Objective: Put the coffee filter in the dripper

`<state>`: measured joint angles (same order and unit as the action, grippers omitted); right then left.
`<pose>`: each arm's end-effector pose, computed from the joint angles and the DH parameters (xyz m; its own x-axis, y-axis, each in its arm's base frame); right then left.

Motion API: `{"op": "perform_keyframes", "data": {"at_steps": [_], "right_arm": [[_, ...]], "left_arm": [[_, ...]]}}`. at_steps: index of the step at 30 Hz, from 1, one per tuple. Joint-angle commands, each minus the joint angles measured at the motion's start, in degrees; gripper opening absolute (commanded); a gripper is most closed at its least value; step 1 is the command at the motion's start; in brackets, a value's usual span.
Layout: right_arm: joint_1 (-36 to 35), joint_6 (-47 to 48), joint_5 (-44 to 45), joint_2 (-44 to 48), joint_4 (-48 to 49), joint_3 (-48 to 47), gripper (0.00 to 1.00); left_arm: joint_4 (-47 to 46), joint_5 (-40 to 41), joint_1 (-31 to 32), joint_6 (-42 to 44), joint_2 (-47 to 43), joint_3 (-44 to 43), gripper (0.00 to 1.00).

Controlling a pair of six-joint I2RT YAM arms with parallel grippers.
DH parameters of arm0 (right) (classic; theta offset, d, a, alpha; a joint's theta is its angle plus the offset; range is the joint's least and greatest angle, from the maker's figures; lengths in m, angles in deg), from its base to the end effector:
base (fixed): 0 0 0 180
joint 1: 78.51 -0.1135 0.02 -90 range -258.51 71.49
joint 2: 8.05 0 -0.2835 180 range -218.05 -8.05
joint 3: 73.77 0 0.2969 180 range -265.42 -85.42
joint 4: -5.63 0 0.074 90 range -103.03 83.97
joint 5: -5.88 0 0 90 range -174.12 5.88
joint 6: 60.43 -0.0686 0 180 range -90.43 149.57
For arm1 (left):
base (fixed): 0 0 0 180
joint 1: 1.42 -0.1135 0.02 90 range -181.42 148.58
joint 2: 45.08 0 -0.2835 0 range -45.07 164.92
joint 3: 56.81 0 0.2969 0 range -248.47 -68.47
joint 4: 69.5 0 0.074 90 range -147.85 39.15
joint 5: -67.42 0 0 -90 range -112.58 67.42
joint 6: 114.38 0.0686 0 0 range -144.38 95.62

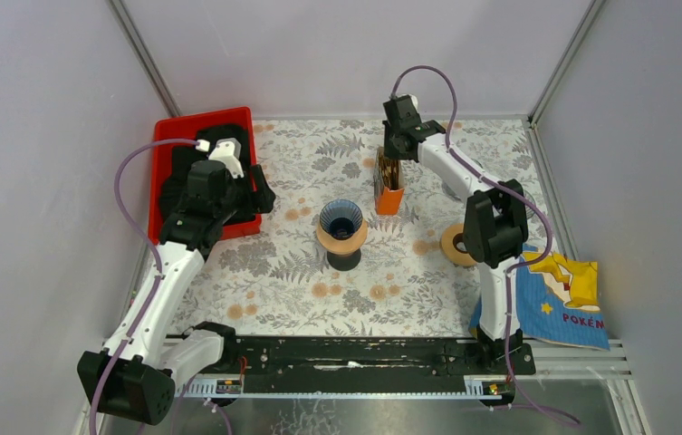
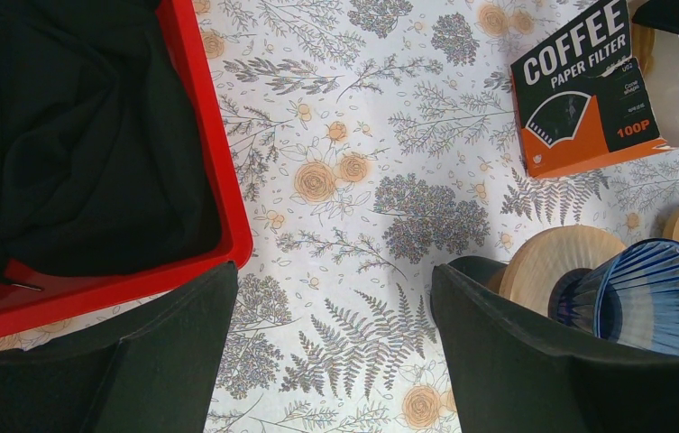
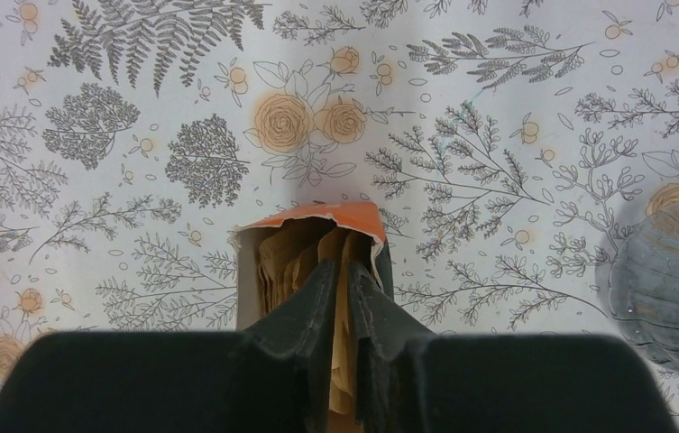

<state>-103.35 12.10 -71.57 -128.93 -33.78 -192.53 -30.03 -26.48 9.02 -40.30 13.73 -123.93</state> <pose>0.5215 0.2250 0.2524 -0.6527 0.0208 -0.7573 -0.0697 0.9937 0.0873 0.2832 -0.0569 0.3252 -0.5546 -0.1761 -0.8133 0.0893 0.9591 -0.2686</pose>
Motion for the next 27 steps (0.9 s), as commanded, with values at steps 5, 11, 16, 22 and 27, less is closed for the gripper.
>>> {"op": "perform_keyframes", "data": {"at_steps": [5,11,16,22,27], "right_arm": [[-0.81,-0.58,1.95,-1.67,0.08,-3.11,0.16],[-0.90,-0.38,2.28,-1.91,-0.09,-2.93,0.16],[-0.86,-0.37,2.30,-2.33,-0.26,-2.50,0.17],[-0.87,-0.12,2.87,-2.43,-0.42,-2.24,0.18],[-0.94,0.02,2.77,-1.88,-0.55,-2.13,0.10]], "left_arm": [[-3.65,-0.66,-0.48,0.98,-0.83,0.62,0.85],[-3.73,-0.83,-0.46,0.98,-0.75,0.68,0.85],[-3.73,-0.95,-0.42,0.98,-0.64,0.71,0.85],[-3.73,-1.52,-0.42,0.98,-0.62,0.79,0.85],[-3.82,-2.05,-0.42,0.90,-0.75,0.79,0.85]]}}
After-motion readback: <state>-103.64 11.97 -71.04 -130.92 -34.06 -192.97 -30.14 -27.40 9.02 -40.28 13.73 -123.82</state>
